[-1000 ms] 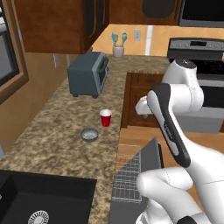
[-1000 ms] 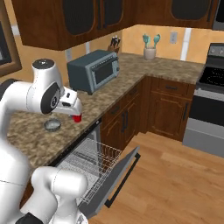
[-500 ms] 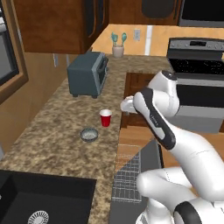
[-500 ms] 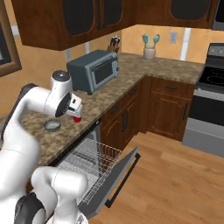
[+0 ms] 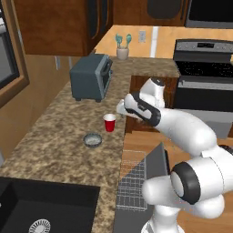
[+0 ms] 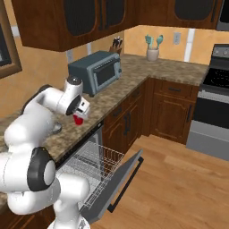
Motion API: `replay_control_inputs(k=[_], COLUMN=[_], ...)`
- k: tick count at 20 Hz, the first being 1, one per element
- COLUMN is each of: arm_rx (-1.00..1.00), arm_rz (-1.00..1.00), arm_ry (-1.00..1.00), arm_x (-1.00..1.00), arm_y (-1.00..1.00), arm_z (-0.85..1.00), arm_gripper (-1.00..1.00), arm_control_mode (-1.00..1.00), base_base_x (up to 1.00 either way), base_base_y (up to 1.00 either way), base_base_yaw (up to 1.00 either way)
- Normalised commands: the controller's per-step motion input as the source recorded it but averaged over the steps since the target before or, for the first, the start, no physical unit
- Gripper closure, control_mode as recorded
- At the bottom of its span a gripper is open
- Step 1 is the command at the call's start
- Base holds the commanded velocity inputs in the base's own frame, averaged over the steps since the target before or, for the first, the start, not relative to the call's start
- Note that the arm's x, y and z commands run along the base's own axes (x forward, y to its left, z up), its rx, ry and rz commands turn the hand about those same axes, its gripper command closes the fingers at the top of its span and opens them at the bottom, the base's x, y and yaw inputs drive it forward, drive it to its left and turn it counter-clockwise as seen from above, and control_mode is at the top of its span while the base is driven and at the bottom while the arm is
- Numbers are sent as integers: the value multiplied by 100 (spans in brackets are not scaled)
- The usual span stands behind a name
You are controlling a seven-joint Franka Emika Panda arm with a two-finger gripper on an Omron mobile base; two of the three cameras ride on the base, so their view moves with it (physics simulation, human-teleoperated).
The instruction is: Pick up the cup and bowl from the counter, place them in the dishwasher, and close the dishwasher door.
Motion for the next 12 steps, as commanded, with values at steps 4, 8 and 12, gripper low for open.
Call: replay_control_inputs(k=[4, 8, 12], arm_rx=[0, 2, 2], arm_rz=[0, 0, 0], arm_ry=[12, 3, 3], arm_x=[75, 57, 38], arm_y=[2, 5, 21], arm_z=[-4, -34, -44], arm_gripper=[-100, -100, -100], arm_control_mode=[-100, -100, -100], base_base_x=[0, 0, 0], base_base_y=[0, 0, 0], base_base_yaw=[0, 0, 0])
